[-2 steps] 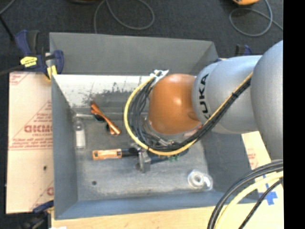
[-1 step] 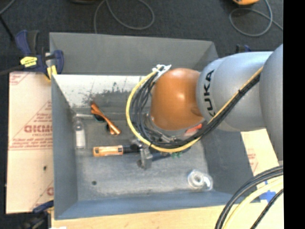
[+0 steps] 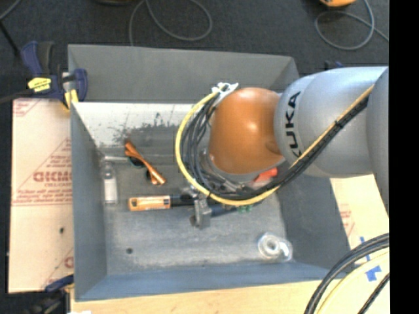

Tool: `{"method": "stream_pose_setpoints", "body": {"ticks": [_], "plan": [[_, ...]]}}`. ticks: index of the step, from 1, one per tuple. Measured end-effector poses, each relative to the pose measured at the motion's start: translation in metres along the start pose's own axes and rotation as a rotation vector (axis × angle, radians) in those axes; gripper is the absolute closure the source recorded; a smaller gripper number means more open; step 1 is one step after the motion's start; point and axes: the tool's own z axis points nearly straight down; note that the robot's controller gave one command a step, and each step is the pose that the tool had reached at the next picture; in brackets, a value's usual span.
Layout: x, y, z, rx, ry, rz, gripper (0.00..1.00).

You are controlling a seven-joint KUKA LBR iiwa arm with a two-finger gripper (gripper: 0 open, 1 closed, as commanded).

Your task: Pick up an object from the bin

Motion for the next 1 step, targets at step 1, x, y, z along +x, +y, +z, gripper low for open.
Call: {"method": "stream_pose_setpoints", "body": {"ticks": [1], "plan": [[-0.0005,-0.0002,-0.0093,0.0,-0.002,0.001,1.0]]}}
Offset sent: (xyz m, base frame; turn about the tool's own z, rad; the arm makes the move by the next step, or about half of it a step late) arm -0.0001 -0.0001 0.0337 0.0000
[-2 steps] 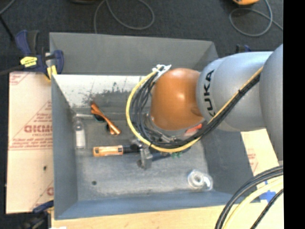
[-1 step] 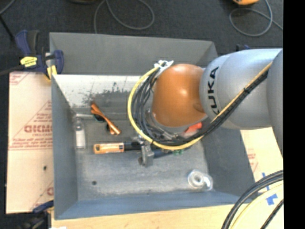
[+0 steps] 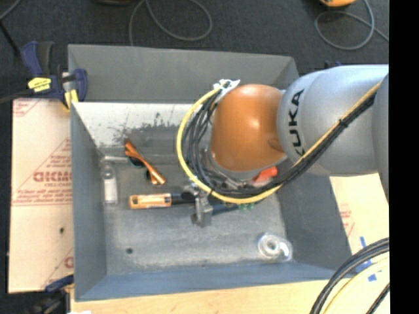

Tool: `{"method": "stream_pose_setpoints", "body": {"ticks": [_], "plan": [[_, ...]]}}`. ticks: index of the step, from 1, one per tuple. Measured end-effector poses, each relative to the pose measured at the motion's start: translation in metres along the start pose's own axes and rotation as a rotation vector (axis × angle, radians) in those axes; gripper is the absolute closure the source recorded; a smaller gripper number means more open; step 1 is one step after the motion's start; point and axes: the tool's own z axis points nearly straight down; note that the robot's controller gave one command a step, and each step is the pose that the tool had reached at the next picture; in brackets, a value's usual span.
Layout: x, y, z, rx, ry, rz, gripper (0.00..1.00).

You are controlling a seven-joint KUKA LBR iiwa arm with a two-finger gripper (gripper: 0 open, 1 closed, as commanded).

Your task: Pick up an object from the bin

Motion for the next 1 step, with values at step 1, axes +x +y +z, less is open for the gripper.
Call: {"method": "stream_pose_setpoints", "body": {"ticks": [1], "plan": [[0.0001,-0.0001,-0.0067,0.0,0.001,0.001,1.0]]}}
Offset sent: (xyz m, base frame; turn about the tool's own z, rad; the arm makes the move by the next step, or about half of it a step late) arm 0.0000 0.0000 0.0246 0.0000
